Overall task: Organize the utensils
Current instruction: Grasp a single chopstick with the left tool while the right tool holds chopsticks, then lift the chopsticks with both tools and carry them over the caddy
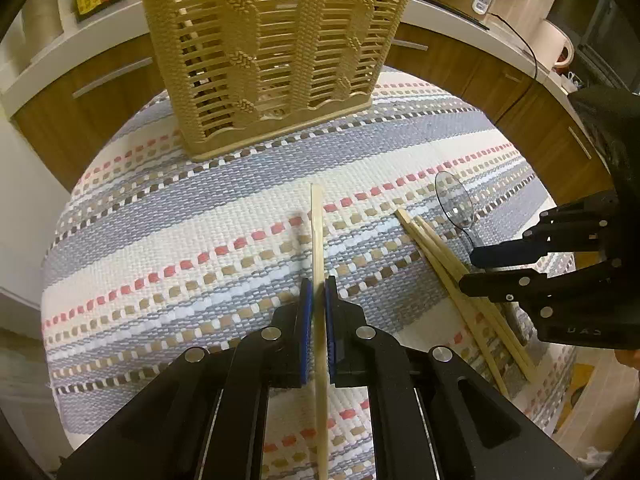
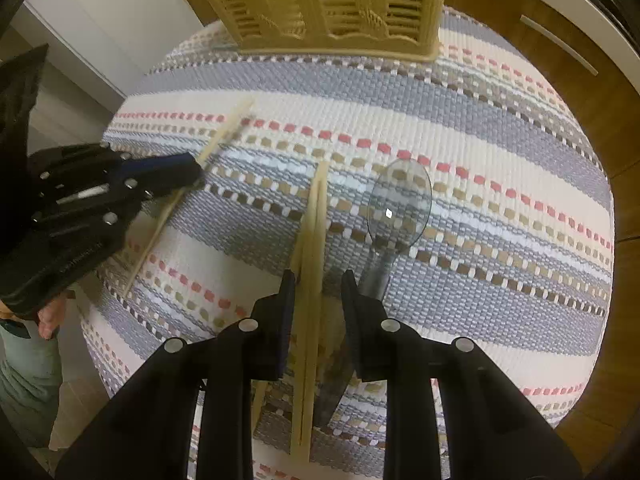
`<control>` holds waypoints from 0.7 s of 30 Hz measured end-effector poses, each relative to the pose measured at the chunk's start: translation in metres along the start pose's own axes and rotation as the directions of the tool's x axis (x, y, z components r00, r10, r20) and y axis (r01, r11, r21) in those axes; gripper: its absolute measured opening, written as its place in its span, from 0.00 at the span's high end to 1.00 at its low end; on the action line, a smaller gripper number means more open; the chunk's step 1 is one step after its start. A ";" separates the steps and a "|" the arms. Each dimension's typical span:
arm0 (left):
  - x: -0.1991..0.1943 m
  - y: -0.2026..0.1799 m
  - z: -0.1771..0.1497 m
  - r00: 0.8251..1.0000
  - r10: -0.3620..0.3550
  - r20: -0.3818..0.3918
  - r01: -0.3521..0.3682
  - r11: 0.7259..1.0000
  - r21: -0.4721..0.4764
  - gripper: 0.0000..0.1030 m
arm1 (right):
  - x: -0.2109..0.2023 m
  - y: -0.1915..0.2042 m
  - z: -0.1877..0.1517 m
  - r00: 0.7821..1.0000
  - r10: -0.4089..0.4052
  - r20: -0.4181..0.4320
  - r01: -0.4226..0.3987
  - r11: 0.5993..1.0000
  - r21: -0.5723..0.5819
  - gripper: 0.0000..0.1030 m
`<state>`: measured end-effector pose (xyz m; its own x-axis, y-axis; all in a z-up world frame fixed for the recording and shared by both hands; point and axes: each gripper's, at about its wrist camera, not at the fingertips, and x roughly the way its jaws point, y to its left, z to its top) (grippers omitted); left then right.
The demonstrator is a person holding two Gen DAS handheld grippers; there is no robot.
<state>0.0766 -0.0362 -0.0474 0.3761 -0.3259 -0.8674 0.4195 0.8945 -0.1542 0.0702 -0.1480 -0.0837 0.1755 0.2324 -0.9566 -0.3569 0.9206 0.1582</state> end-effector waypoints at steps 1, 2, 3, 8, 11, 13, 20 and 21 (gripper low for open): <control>-0.001 0.002 -0.001 1.000 -0.001 0.001 0.001 1.000 -0.002 0.96 | 0.002 0.000 0.000 1.000 -0.010 -0.007 0.010 1.000 -0.005 0.79; -0.001 0.004 -0.001 1.000 -0.002 0.003 0.002 1.000 -0.004 0.96 | 0.004 0.002 0.000 1.000 -0.016 -0.016 0.016 1.000 -0.017 0.79; -0.002 0.005 -0.001 1.000 -0.003 0.003 0.003 1.000 -0.006 0.96 | 0.006 0.005 0.001 1.000 -0.026 -0.014 0.025 0.999 -0.024 0.79; -0.005 0.008 0.000 1.000 -0.011 0.010 0.011 1.000 -0.011 0.96 | 0.010 0.019 0.001 0.995 -0.093 -0.021 0.091 0.993 -0.070 0.82; -0.009 0.008 0.002 1.000 -0.016 0.022 0.016 1.000 -0.011 0.96 | 0.018 0.030 0.005 0.993 -0.110 -0.039 0.106 0.989 -0.100 0.90; -0.012 0.007 0.003 0.999 -0.017 0.028 0.018 1.000 -0.008 0.96 | 0.019 0.028 0.003 0.992 -0.117 -0.043 0.113 0.989 -0.100 0.90; -0.027 0.005 0.005 0.996 -0.024 0.089 0.026 0.999 -0.021 0.96 | 0.006 0.022 -0.003 0.997 -0.082 0.013 0.083 0.992 -0.095 0.97; -0.033 0.005 0.006 0.993 -0.027 0.113 0.030 0.999 -0.025 0.96 | -0.003 0.019 -0.008 0.997 -0.075 0.028 0.077 0.993 -0.093 0.97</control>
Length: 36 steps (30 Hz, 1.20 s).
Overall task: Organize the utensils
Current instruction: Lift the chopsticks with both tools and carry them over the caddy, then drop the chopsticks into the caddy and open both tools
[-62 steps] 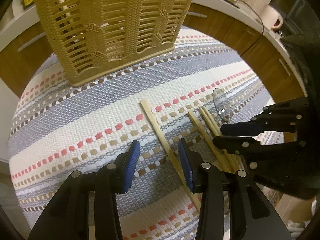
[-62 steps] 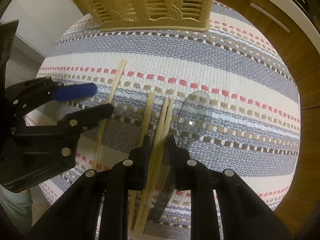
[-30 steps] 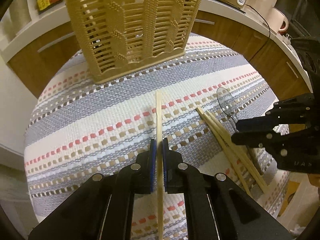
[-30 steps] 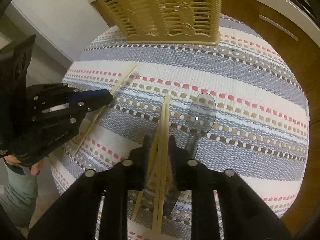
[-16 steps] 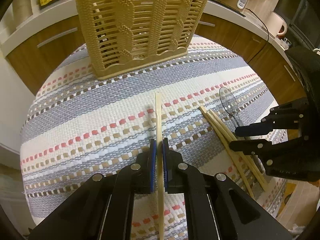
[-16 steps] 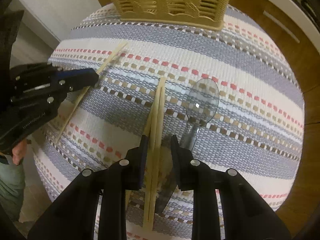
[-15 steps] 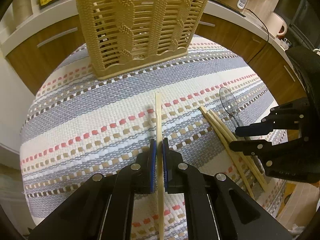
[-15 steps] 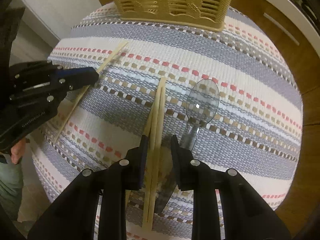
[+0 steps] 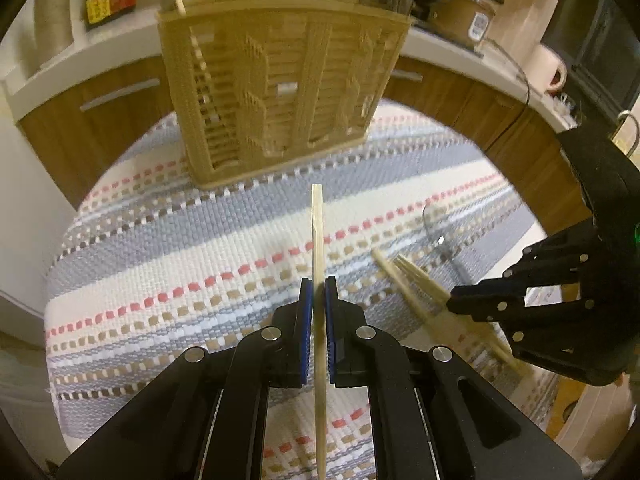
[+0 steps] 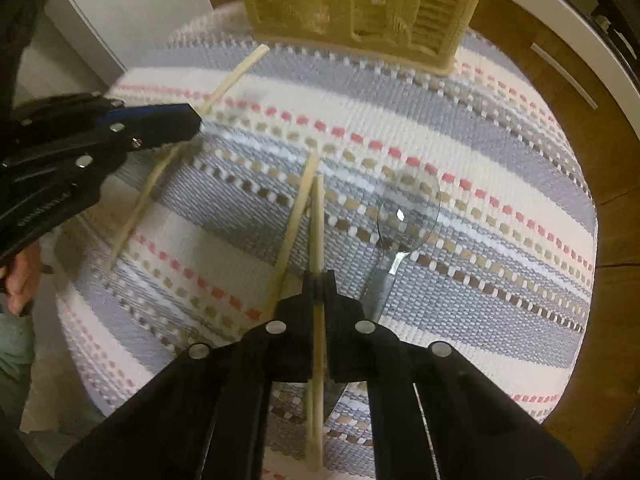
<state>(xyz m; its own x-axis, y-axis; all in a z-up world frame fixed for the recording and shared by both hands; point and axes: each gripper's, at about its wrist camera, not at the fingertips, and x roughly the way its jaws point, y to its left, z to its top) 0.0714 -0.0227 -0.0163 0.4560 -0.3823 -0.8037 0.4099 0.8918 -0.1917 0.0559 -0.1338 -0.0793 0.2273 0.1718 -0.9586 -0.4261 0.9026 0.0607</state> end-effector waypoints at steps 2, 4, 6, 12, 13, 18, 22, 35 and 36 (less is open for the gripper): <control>-0.012 -0.002 0.003 0.999 -0.007 0.043 0.007 1.000 -0.003 0.96 | -0.018 -0.005 -0.004 0.998 0.014 0.057 -0.014 1.000 -0.001 0.97; -0.022 -0.002 0.008 0.997 -0.004 0.075 0.005 1.000 -0.013 0.96 | -0.029 -0.009 -0.009 0.995 0.033 0.089 -0.033 0.999 -0.005 0.97; -0.033 -0.003 0.012 0.994 0.000 0.107 0.002 1.000 -0.025 0.96 | -0.040 -0.014 -0.013 0.991 0.041 0.127 -0.042 0.999 0.006 0.97; -0.073 -0.004 0.027 0.969 -0.014 0.247 0.031 0.997 -0.066 0.96 | -0.094 -0.024 -0.018 0.950 0.095 0.298 -0.105 0.994 0.019 0.98; -0.083 -0.003 0.032 0.959 -0.017 0.281 0.039 0.997 -0.071 0.96 | -0.104 -0.026 -0.019 0.937 0.102 0.334 -0.114 0.993 0.018 0.98; -0.123 -0.008 0.057 0.908 -0.017 0.419 0.050 0.997 -0.066 0.96 | -0.153 -0.031 0.001 0.856 0.129 0.500 -0.157 0.987 0.015 0.98; -0.144 -0.017 0.076 0.861 -0.003 0.508 0.030 0.999 -0.044 0.96 | -0.191 -0.030 0.026 0.788 0.137 0.601 -0.180 0.984 0.011 0.98; -0.152 -0.009 0.129 0.699 0.025 0.715 0.000 0.999 -0.035 0.96 | -0.255 -0.052 0.094 0.637 0.082 0.767 -0.168 0.985 0.034 0.98; -0.149 -0.006 0.131 0.686 0.026 0.727 0.000 0.999 -0.035 0.96 | -0.254 -0.055 0.098 0.627 0.069 0.776 -0.161 0.986 0.042 0.98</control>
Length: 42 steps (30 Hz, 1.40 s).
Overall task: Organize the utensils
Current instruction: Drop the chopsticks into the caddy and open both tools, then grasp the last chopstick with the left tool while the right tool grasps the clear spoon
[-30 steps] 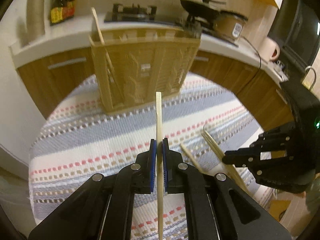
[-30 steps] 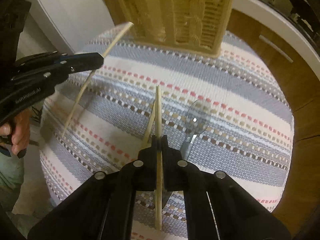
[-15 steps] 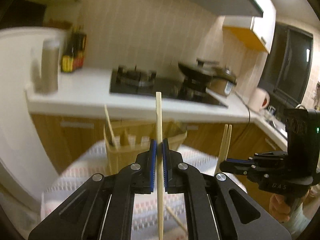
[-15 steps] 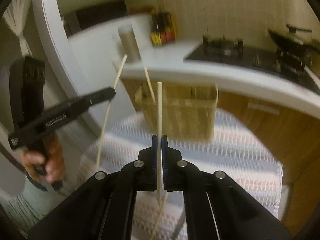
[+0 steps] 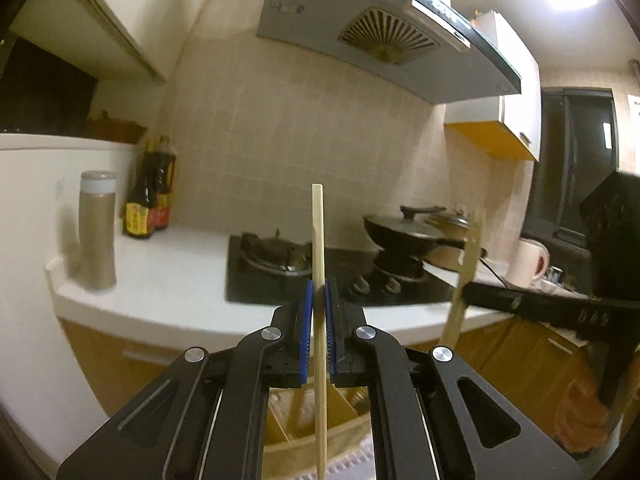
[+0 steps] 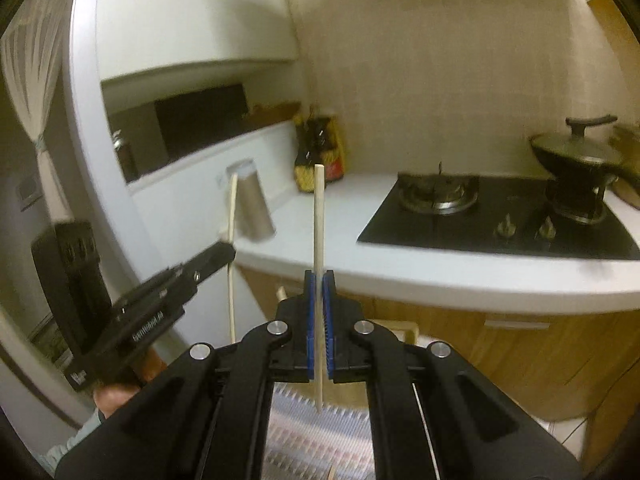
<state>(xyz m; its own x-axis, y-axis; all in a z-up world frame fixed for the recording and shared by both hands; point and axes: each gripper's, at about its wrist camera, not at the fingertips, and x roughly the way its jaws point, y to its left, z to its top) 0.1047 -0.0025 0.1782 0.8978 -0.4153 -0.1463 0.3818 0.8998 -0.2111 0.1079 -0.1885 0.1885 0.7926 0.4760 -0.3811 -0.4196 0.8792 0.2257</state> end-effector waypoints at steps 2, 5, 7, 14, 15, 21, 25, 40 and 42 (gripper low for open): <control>0.007 0.004 0.000 0.999 -0.005 0.035 0.005 1.000 0.006 0.96 | 0.004 -0.007 0.009 1.000 -0.006 0.028 0.006 1.000 0.007 0.98; 0.017 0.011 -0.003 0.996 -0.003 0.086 0.000 0.999 0.037 0.96 | 0.014 -0.021 0.016 0.998 0.004 0.056 -0.005 1.000 0.020 0.98; 0.026 0.016 -0.008 0.994 0.003 0.109 -0.010 0.998 0.057 0.96 | 0.024 -0.032 0.017 0.996 -0.027 0.080 0.025 0.999 0.023 0.98; 0.053 0.034 -0.037 0.993 0.019 0.117 -0.027 0.998 0.063 0.96 | 0.075 -0.061 -0.009 0.991 -0.123 0.043 0.123 0.992 0.001 0.98; 0.055 0.036 -0.041 0.993 0.020 0.115 -0.027 0.998 0.060 0.96 | 0.078 -0.061 -0.013 0.991 -0.124 0.041 0.124 0.992 -0.001 0.98; 0.063 0.043 -0.056 0.994 0.033 0.105 -0.039 0.997 0.063 0.96 | 0.099 -0.063 -0.039 0.988 -0.152 0.014 0.152 0.987 -0.050 0.98; 0.065 0.049 -0.066 0.996 0.030 0.079 -0.033 0.999 0.042 0.96 | 0.102 -0.061 -0.052 0.988 -0.153 -0.008 0.152 0.986 -0.066 0.98; 0.017 0.045 -0.073 1.000 -0.024 -0.012 0.024 1.000 -0.012 0.57 | 0.059 -0.060 -0.085 0.993 -0.092 -0.078 0.091 0.996 -0.027 0.53; 0.006 0.042 -0.074 0.998 -0.041 -0.046 0.039 0.999 -0.036 0.55 | 0.049 -0.059 -0.090 0.992 -0.085 -0.098 0.083 0.996 -0.021 0.53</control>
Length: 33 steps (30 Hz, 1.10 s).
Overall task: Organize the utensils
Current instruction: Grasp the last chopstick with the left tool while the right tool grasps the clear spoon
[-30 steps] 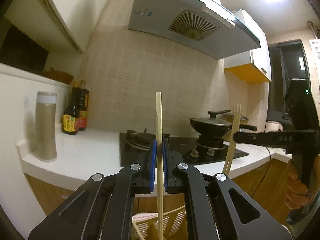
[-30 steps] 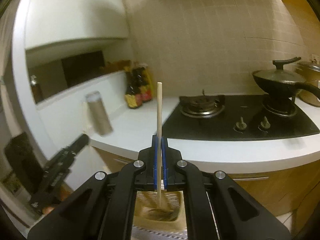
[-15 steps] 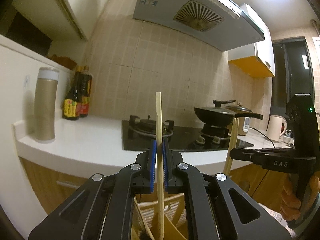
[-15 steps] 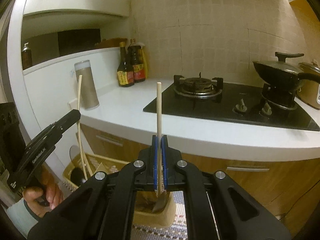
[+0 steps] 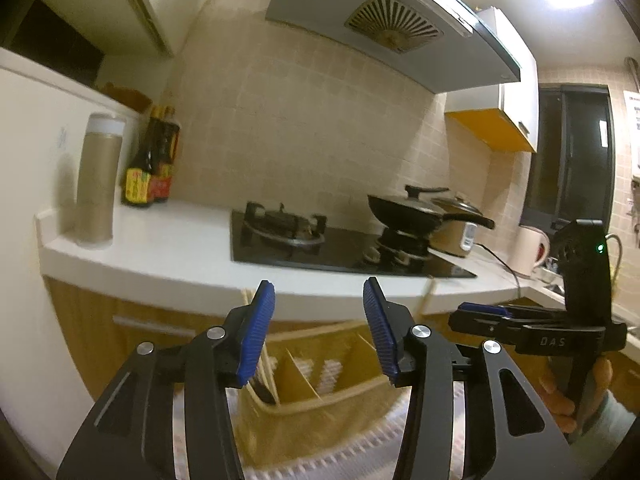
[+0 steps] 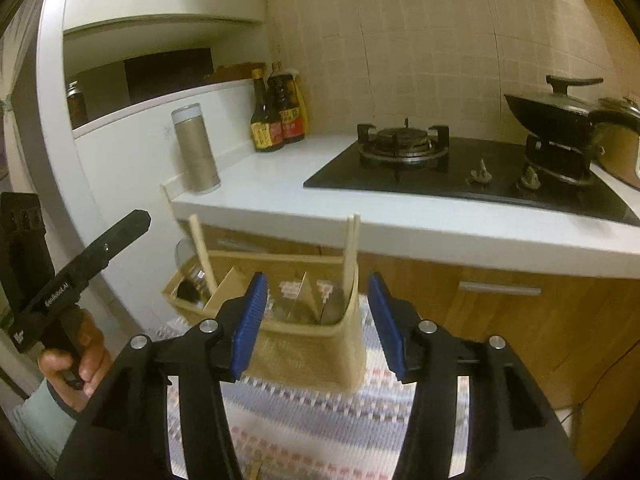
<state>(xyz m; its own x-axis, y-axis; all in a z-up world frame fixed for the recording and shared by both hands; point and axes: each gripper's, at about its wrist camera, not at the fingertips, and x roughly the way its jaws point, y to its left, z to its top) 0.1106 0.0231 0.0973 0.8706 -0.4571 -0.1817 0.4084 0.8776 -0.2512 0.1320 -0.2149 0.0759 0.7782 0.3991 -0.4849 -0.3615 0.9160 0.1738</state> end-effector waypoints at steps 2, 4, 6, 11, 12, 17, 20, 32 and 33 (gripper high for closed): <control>-0.007 -0.004 -0.002 0.999 -0.013 -0.052 0.011 0.999 -0.030 0.52 | -0.008 0.001 -0.006 1.000 -0.004 -0.029 0.004 1.000 0.008 0.53; -0.009 -0.009 -0.005 0.993 -0.033 -0.112 0.028 0.998 -0.048 0.52 | -0.016 0.003 -0.015 0.996 -0.005 -0.094 0.007 1.000 0.020 0.53; -0.011 -0.015 -0.010 0.985 -0.040 -0.167 0.031 0.998 -0.057 0.52 | -0.022 0.005 -0.024 0.990 0.001 -0.142 0.003 1.000 0.031 0.53; -0.010 -0.036 -0.033 0.935 -0.057 -0.351 0.029 0.996 -0.084 0.52 | -0.027 0.012 -0.055 0.944 -0.027 -0.328 0.043 0.998 0.040 0.54; -0.008 -0.038 -0.037 0.923 -0.060 -0.380 0.027 0.996 -0.091 0.52 | -0.024 0.014 -0.067 0.921 -0.045 -0.387 0.063 0.997 0.034 0.56; 0.013 -0.049 -0.078 0.794 -0.105 -0.599 0.026 0.990 -0.138 0.53 | -0.007 0.015 -0.115 0.815 -0.007 -0.579 0.063 0.995 0.076 0.65; 0.023 -0.054 -0.105 0.720 -0.111 -0.685 0.023 0.990 -0.136 0.53 | 0.003 0.013 -0.143 0.757 0.019 -0.653 0.072 0.991 0.112 0.67; 0.049 -0.067 -0.169 0.613 -0.054 -0.788 -0.036 0.995 -0.097 0.63 | 0.019 0.031 -0.173 0.747 -0.050 -0.663 0.114 0.992 0.054 0.76; 0.049 -0.069 -0.173 0.611 -0.040 -0.791 -0.042 0.996 -0.082 0.64 | 0.019 0.035 -0.172 0.750 -0.066 -0.658 0.119 0.992 0.037 0.78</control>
<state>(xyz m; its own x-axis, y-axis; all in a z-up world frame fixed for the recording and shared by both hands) 0.0782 -0.0848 -0.0586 0.2991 -0.4284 -0.8526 0.3478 0.8810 -0.3207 0.0453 -0.1817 -0.0750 0.2697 0.2129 -0.9391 -0.2474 0.9578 0.1461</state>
